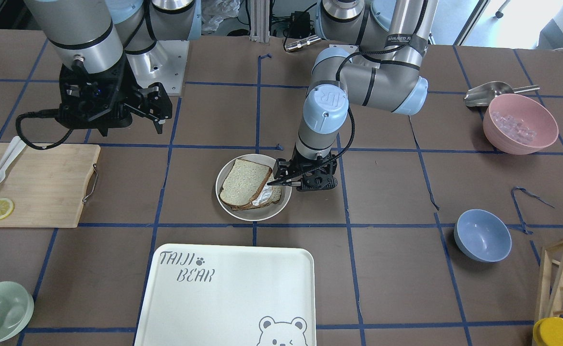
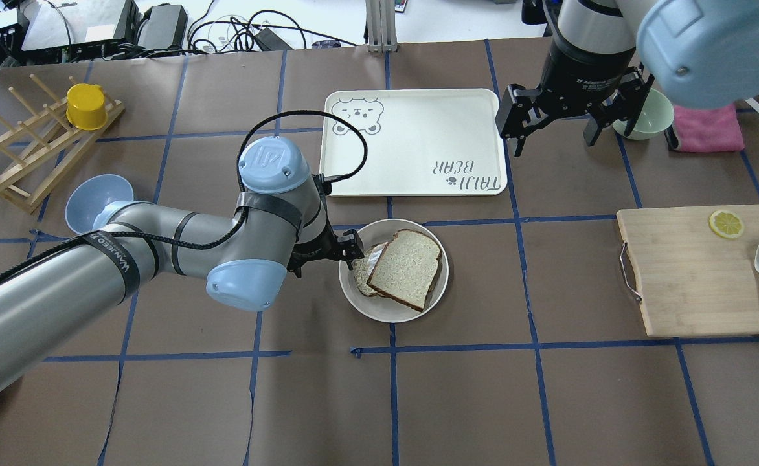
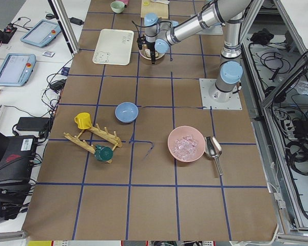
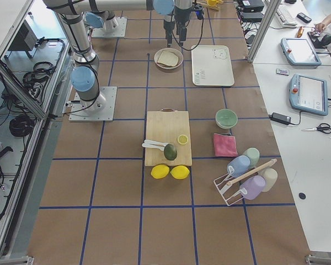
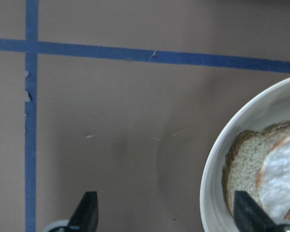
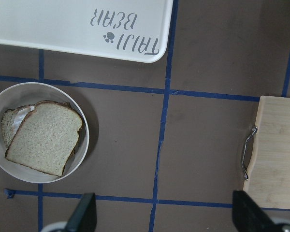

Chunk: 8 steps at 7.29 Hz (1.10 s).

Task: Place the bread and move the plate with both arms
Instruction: 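Grip the plate rim with the left gripper while the right arm withdraws, then slide the plate with the left gripper onto the bear tray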

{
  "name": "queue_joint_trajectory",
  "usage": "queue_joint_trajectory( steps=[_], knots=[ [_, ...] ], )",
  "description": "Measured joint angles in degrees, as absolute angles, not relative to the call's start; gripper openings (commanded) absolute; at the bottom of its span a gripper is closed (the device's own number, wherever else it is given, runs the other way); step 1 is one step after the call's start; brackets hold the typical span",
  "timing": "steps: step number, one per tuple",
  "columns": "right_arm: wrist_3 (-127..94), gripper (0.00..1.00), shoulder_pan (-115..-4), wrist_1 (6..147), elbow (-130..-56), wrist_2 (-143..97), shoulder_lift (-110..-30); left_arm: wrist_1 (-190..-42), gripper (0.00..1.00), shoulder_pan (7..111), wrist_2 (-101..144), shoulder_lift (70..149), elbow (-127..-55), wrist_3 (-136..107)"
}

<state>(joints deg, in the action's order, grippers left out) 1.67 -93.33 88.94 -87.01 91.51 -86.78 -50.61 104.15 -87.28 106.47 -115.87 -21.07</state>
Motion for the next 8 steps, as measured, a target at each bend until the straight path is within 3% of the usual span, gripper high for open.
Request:
queue_joint_trajectory(
  steps=[3, 5, 6, 8],
  knots=[
    [1.2, 1.00, -92.4, 88.7, -87.0, 91.8, -88.9, -50.1, 0.43, 104.6, -87.3, 108.1, -115.9, -21.6],
    [1.2, 1.00, -92.3, 88.8, -87.1, 91.6, -89.5, -49.7, 0.06, 104.8, -87.2, 109.0, -115.9, -21.5],
    [1.2, 1.00, -92.3, 88.7, -87.2, 91.5, -89.6, -49.4, 0.00, 104.9, -87.2, 109.1, -115.9, -21.6],
    [1.2, 1.00, -92.2, 88.7, -87.2, 91.6, -89.8, -49.0, 0.00, 104.9, -86.7, 109.0, -115.7, -21.8]
  ],
)
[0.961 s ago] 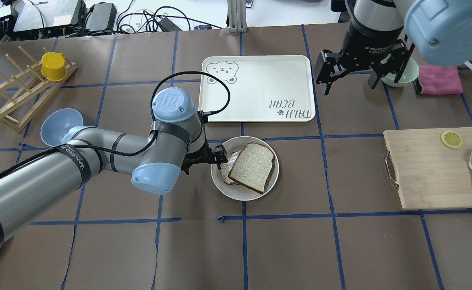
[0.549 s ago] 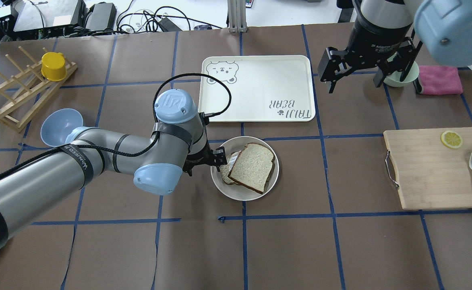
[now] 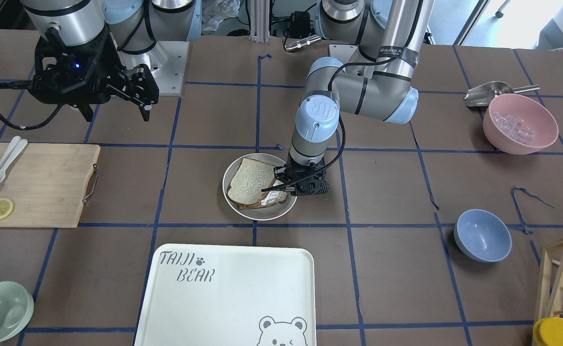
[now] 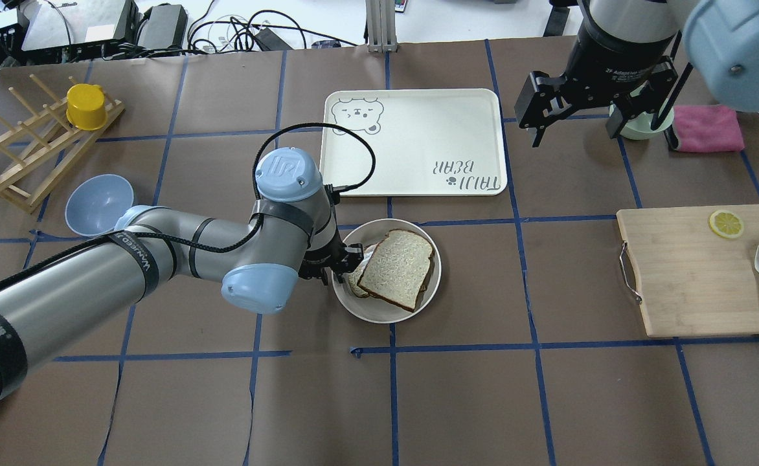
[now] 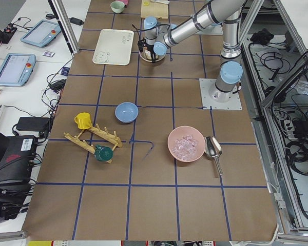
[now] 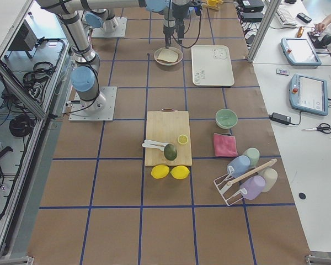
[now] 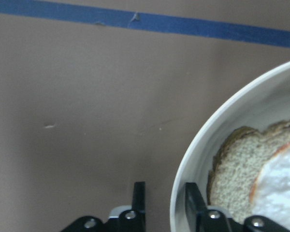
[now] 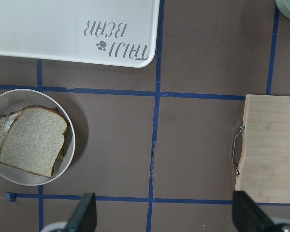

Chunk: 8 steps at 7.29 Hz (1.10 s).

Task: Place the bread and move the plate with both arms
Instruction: 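Slide the plate with the left gripper onto the bear tray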

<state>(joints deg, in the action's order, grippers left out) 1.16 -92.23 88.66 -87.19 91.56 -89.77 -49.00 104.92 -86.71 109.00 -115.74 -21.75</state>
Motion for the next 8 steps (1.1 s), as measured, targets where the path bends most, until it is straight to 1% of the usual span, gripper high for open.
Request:
queue_joint_trajectory(
  steps=[5, 8],
  knots=[
    [0.9, 1.00, -92.1, 88.7, -87.2, 91.7, -90.2, -46.4, 0.00, 104.0, -83.1, 106.8, -115.5, -21.3],
    [0.9, 1.00, -92.1, 88.3, -87.2, 92.0, -90.4, -43.1, 0.00, 100.9, -76.1, 106.5, -115.9, -18.6]
  ],
)
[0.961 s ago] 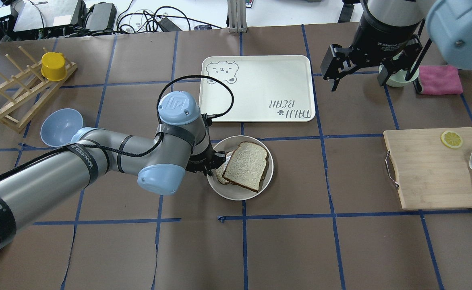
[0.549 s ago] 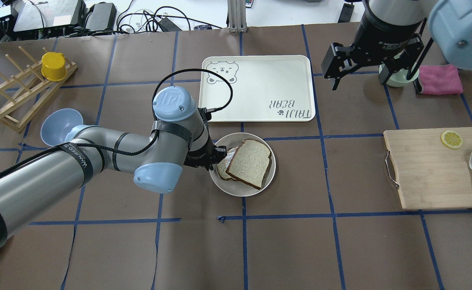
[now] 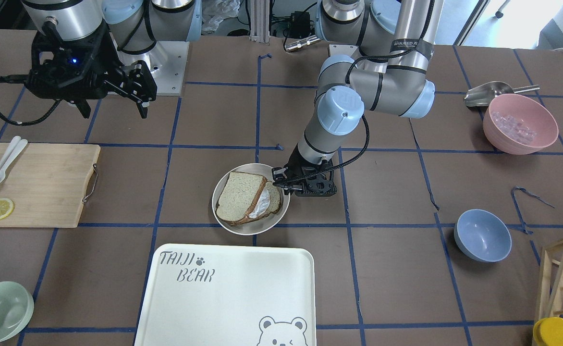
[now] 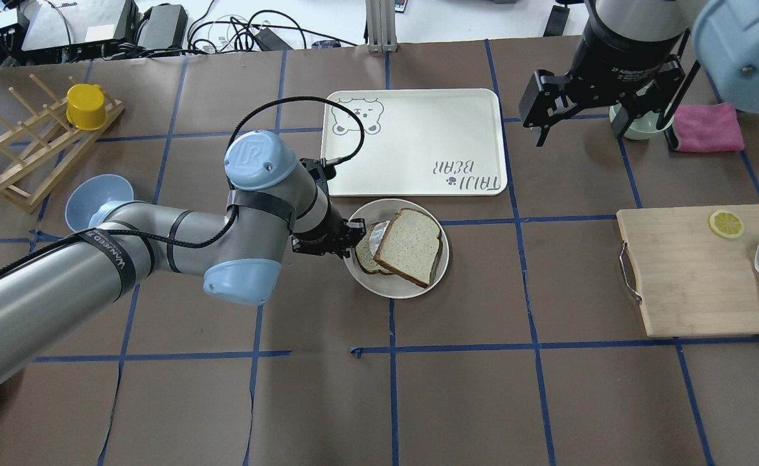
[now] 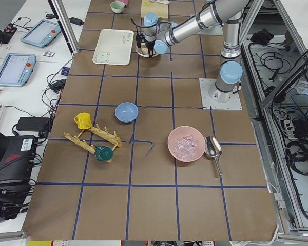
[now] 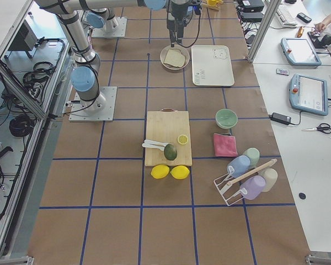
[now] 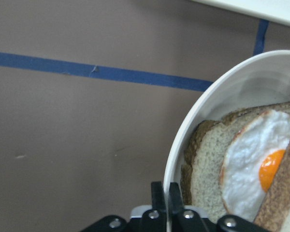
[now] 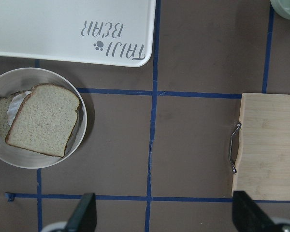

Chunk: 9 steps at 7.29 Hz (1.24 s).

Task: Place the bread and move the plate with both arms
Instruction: 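Slide the plate with the left gripper onto the bear tray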

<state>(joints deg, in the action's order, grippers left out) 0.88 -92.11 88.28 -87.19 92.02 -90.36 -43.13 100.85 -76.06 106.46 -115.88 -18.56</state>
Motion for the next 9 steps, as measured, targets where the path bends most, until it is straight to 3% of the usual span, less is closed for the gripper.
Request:
queue_joint_trajectory(
  steps=[4, 9],
  knots=[
    [0.9, 1.00, -92.1, 88.2, -87.3, 92.3, -90.4, -43.3, 0.00, 96.6, -68.7, 108.0, -112.6, -16.3],
    [1.1, 1.00, -92.1, 88.1, -87.3, 92.5, -90.4, -48.7, 0.00, 96.2, -68.3, 122.5, -89.1, -15.9]
  ],
)
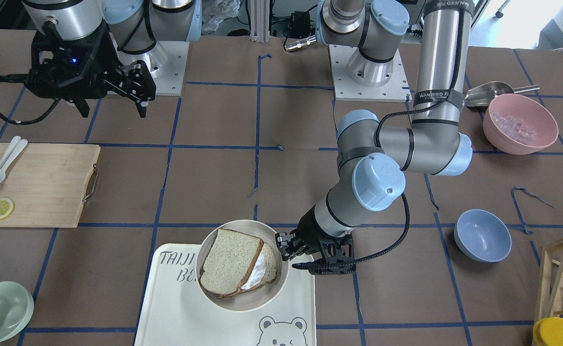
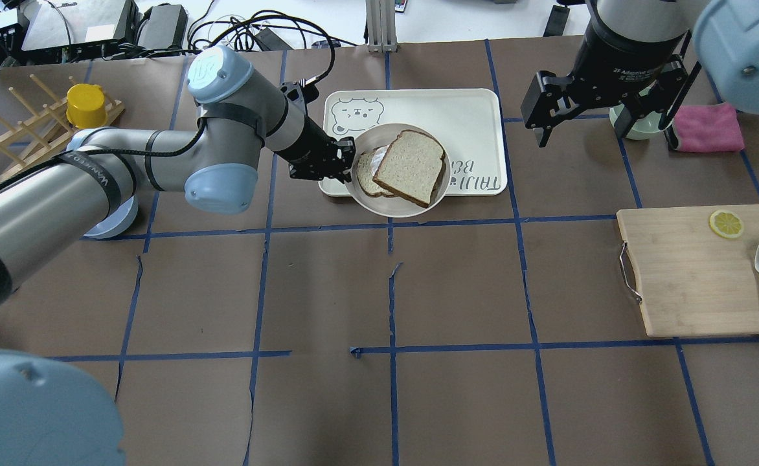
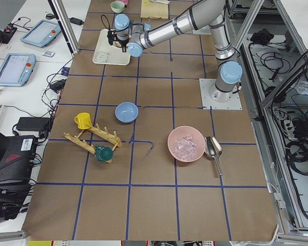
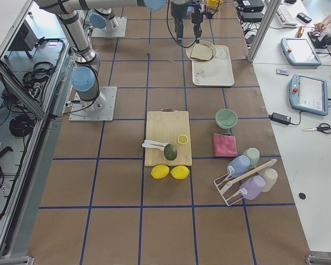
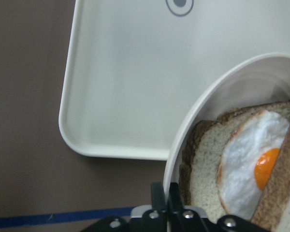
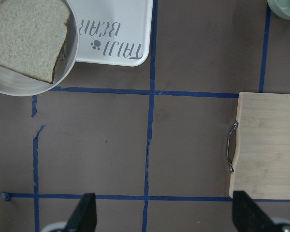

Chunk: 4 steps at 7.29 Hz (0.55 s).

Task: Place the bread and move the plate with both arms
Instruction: 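Slide the plate with the left gripper onto the bear tray, then release the plate and lift the left gripper away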

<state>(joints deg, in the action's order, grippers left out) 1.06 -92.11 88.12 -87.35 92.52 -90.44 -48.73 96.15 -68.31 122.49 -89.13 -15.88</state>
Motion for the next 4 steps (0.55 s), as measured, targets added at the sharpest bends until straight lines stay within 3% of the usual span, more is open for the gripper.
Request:
queue_joint_trajectory(
  steps=[3, 4],
  knots=[
    [1.3, 1.00, -92.1, 88.4, -87.4, 92.5, -90.5, -48.4, 0.00, 96.2, -68.5, 129.2, -82.8, -15.9],
    [1.3, 1.00, -92.1, 88.4, -87.4, 92.5, -90.5, -48.2, 0.94, 96.2, -68.6, 130.2, -82.7, -15.9]
  ],
)
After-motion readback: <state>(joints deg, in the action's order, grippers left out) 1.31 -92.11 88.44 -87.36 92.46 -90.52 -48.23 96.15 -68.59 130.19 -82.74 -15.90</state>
